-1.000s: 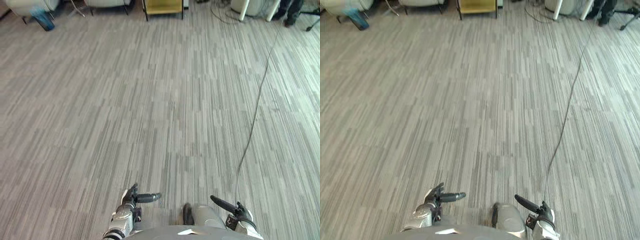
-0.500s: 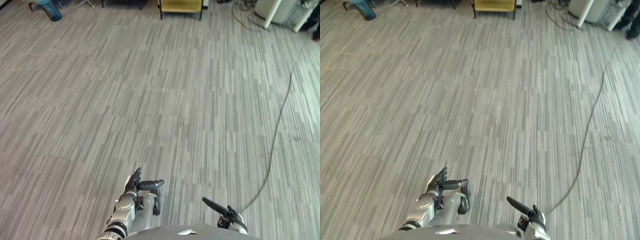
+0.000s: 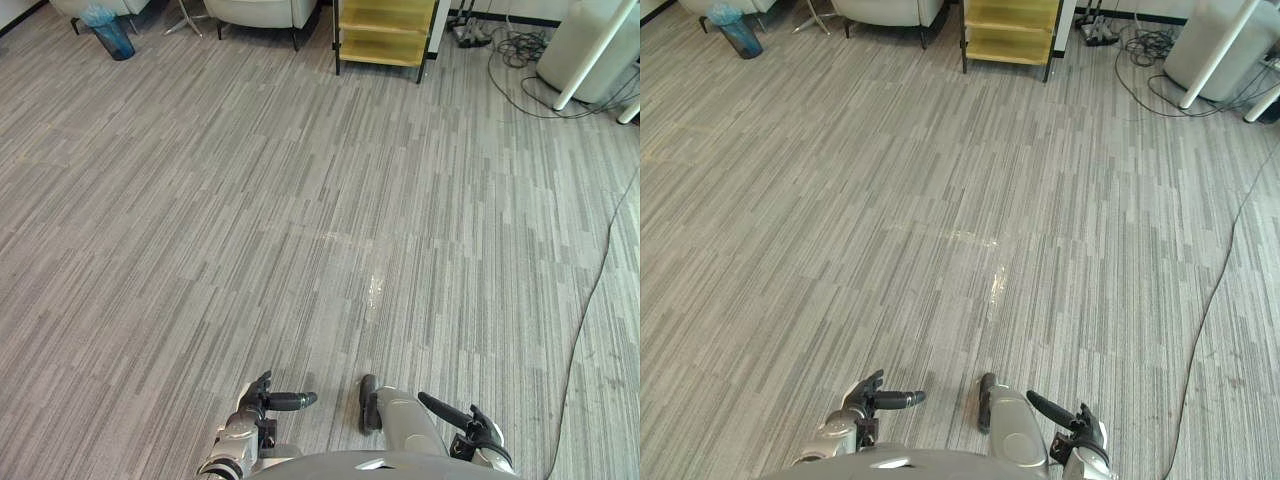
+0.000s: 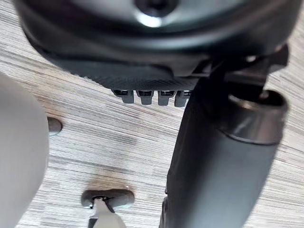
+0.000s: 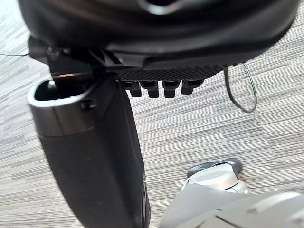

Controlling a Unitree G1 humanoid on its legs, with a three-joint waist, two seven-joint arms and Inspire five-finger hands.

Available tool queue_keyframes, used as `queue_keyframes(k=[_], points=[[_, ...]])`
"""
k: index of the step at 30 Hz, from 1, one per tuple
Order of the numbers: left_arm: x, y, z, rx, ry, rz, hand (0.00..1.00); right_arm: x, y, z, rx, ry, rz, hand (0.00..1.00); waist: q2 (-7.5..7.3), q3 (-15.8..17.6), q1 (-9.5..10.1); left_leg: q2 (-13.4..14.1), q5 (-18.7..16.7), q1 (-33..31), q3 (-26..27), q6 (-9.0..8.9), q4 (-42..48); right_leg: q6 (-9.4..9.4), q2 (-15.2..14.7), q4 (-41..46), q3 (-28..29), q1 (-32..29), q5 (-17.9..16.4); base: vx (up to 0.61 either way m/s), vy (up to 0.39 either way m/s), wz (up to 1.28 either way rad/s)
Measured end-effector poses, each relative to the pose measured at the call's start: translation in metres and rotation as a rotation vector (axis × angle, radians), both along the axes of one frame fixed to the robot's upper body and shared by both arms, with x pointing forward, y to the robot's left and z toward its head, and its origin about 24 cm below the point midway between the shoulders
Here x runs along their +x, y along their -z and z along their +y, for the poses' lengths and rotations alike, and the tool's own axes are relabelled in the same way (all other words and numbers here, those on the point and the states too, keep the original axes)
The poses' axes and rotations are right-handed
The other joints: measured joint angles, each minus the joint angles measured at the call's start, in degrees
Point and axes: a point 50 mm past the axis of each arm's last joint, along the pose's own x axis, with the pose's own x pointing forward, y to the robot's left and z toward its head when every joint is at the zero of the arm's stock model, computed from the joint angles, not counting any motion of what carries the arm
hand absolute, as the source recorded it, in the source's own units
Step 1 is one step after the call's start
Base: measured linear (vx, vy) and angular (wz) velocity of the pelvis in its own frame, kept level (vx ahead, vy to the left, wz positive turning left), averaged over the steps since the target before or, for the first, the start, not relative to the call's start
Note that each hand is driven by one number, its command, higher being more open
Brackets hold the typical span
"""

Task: Pick up cushions and gather them together orderly.

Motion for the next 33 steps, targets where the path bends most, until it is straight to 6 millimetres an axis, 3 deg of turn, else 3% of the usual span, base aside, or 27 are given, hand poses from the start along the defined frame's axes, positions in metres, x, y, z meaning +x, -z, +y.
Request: queue_keyframes(k=[1,2,3,4,5,6,7,8,9,11,13,14,15,17,18,20,21,22,23,27,28,31,32,33], points=[[0.003,-0.002,-0.001,-0.007,-0.003,-0.017,1.00,0.003,0.000,0.003,0.010,0.006,-0.007,1.00,-0.15,0.03,0.59,-1.65,-1.70,-2.04,2.66,0.69,-12.39,0.56,-0.99,-3.08,1.04,3.52,0.19,0.38,0.052,-0.29],[0.004,-0.002,-0.002,-0.009,-0.003,-0.022,1.00,0.004,0.000,0.004,0.012,0.006,-0.009,1.00,-0.24,0.05,0.80,-2.40,-1.69,-2.31,2.65,0.68,-15.56,0.73,-1.34,-3.53,1.28,3.93,0.16,0.40,0.081,-0.39],[0.007,-0.004,-0.004,-0.014,0.004,-0.037,1.00,0.007,0.000,0.006,0.019,0.006,-0.015,1.00,-0.85,0.32,1.37,-5.11,-0.72,-3.04,1.85,0.71,-26.11,1.35,-2.95,-4.36,2.22,4.95,-0.20,0.42,0.141,-0.38],[0.010,-0.005,-0.006,-0.020,0.007,-0.047,1.00,0.007,0.001,0.008,0.024,0.008,-0.011,1.00,-1.22,0.56,1.80,-7.62,3.35,-3.05,-0.18,0.22,-37.74,1.77,-4.36,-5.56,3.14,6.39,-0.45,0.44,0.180,-0.46],[0.011,-0.005,-0.008,-0.029,0.005,-0.048,1.00,0.006,0.002,0.008,0.028,0.007,-0.001,1.00,-0.89,0.41,2.01,-8.36,6.41,-3.30,-1.68,-0.20,-43.93,2.24,-4.45,-6.15,3.81,7.06,-0.64,0.55,0.240,-0.58],[0.010,-0.004,-0.009,-0.022,0.030,-0.041,1.00,0.003,0.005,0.010,0.039,-0.004,0.029,1.00,-0.72,0.38,2.70,-8.87,14.67,-3.14,-3.66,-0.24,-45.13,4.09,-4.45,-6.83,5.90,8.79,-1.71,0.48,0.210,-0.48],[0.010,-0.004,-0.008,-0.016,0.034,-0.036,1.00,0.002,0.006,0.013,0.051,-0.007,0.038,1.00,-0.96,0.21,2.66,-9.69,16.93,-2.90,-4.16,1.03,-45.21,4.43,-5.19,-6.78,6.42,9.46,-1.70,0.52,0.226,-0.26],[0.011,-0.003,-0.003,-0.001,0.040,-0.021,1.00,0.002,0.007,0.020,0.072,-0.009,0.045,1.00,-2.98,-0.49,1.99,-11.52,15.78,-2.60,-3.88,2.34,-45.16,5.41,-7.78,-5.71,6.94,8.63,-1.11,0.52,0.218,0.06],[0.011,-0.003,-0.001,0.002,0.040,-0.022,1.00,0.001,0.008,0.021,0.074,-0.008,0.048,1.00,-3.50,-0.72,1.91,-12.13,15.04,-3.23,-3.84,2.91,-43.97,5.99,-8.36,-4.52,7.74,7.89,-0.75,0.51,0.212,0.22],[0.012,-0.003,0.001,0.009,0.044,-0.025,1.00,-0.002,0.008,0.018,0.067,-0.010,0.062,1.00,-4.04,-0.95,1.96,-13.60,9.42,-3.34,-3.44,4.53,-38.58,7.16,-9.60,4.51,11.72,5.41,-0.07,0.47,0.199,0.13],[0.008,-0.001,0.008,0.035,0.065,0.003,1.00,-0.002,0.008,0.018,0.062,-0.022,0.062,1.00,-4.56,-1.50,1.85,-14.79,6.51,-0.30,-2.61,5.18,-38.58,10.77,-10.50,18.81,13.87,-0.03,2.91,0.54,0.197,-0.06],[0.003,0.002,0.011,0.045,0.069,0.030,1.00,0.002,0.007,0.019,0.070,-0.027,0.047,1.00,-4.71,-1.50,1.35,-15.20,5.37,3.36,-2.50,5.58,-40.98,14.42,-11.22,31.34,14.13,-5.41,8.18,0.49,0.138,-0.12],[-0.002,0.005,0.017,0.058,0.069,0.058,1.00,0.006,0.006,0.019,0.072,-0.032,0.030,1.00,-4.70,-1.43,1.34,-15.42,4.86,6.89,-2.46,5.94,-43.34,11.98,-11.59,39.01,13.43,-9.22,5.13,0.59,0.114,-0.12],[-0.012,0.009,0.025,0.081,0.060,0.105,1.00,0.011,0.004,0.016,0.059,-0.040,0.005,1.00,-3.93,-1.04,1.07,-15.01,4.78,14.39,-2.58,6.07,-48.57,7.33,-11.54,42.81,9.27,-13.64,-0.32,0.45,0.009,-0.07],[-0.015,0.010,0.027,0.086,0.056,0.111,1.00,0.013,0.003,0.015,0.052,-0.042,-0.008,1.00,-3.42,-0.80,0.86,-14.32,4.78,16.89,-2.58,6.06,-50.02,5.85,-11.02,41.11,6.94,-15.45,-2.02,0.40,-0.057,0.04],[-0.021,0.012,0.028,0.088,0.049,0.127,1.00,0.019,0.000,0.013,0.040,-0.049,-0.035,1.00,-2.41,-0.51,0.76,-12.07,4.66,19.21,-2.56,5.85,-50.23,5.53,-9.39,29.46,2.45,-20.17,-3.48,0.37,-0.123,0.15],[-0.025,0.013,0.028,0.087,0.047,0.136,1.00,0.020,-0.001,0.013,0.037,-0.058,-0.040,1.00,-2.71,-0.70,0.76,-11.65,4.32,19.63,-2.57,5.28,-50.03,5.92,-9.26,24.29,1.35,-20.88,-2.72,0.37,-0.177,0.17],[-0.027,0.013,0.031,0.093,0.045,0.138,1.00,0.020,-0.001,0.014,0.035,-0.073,-0.038,1.00,-3.37,-1.04,0.75,-11.56,3.29,20.32,-2.48,3.56,-49.81,6.21,-9.03,15.23,0.09,-21.26,1.11,0.31,-0.150,0.19],[-0.031,0.015,0.031,0.088,0.039,0.158,1.00,0.019,0.000,0.010,0.028,-0.079,-0.026,1.00,-2.24,-1.24,0.41,-10.19,1.39,21.45,-3.16,1.56,-49.81,3.21,-7.61,13.02,-1.06,-20.17,5.92,0.32,-0.167,0.13],[-0.032,0.017,0.021,0.055,0.052,0.164,1.00,0.014,-0.001,-0.001,-0.009,-0.096,-0.002,1.00,-0.14,-1.98,0.65,-9.28,1.23,21.31,-5.63,1.44,-50.53,2.15,-4.66,8.87,-0.66,-17.41,5.99,0.32,-0.191,-0.13],[-0.032,0.017,0.018,0.048,0.060,0.161,1.00,0.000,0.003,-0.005,0.004,-0.025,0.041,1.00,0.38,-1.62,0.21,-9.02,1.92,21.95,-5.19,0.99,-47.98,2.03,-3.30,5.47,-1.51,-12.74,5.82,0.15,-0.072,0.11],[-0.028,0.015,0.020,0.052,0.057,0.148,1.00,-0.008,0.005,-0.005,0.003,-0.021,0.059,1.00,-0.60,-1.31,0.21,-8.72,1.57,18.28,-4.74,-0.21,-38.61,2.04,-3.39,1.81,-1.27,-9.91,5.49,0.16,-0.085,0.02],[-0.026,0.014,0.023,0.058,0.052,0.142,1.00,-0.010,0.005,-0.002,0.009,-0.020,0.064,1.00,-1.17,-0.82,0.32,-7.66,0.63,13.40,-3.94,-1.01,-28.57,1.81,-3.45,-0.14,-0.46,-8.57,5.66,0.07,-0.027,-0.13],[-0.027,0.014,0.023,0.057,0.050,0.142,1.00,-0.011,0.005,-0.003,0.009,-0.019,0.066,1.00,-0.96,-0.74,0.48,-7.27,-0.34,12.32,-3.97,-0.82,-26.21,1.73,-3.29,-0.70,-0.01,-7.95,5.72,0.12,0.011,-0.27]])
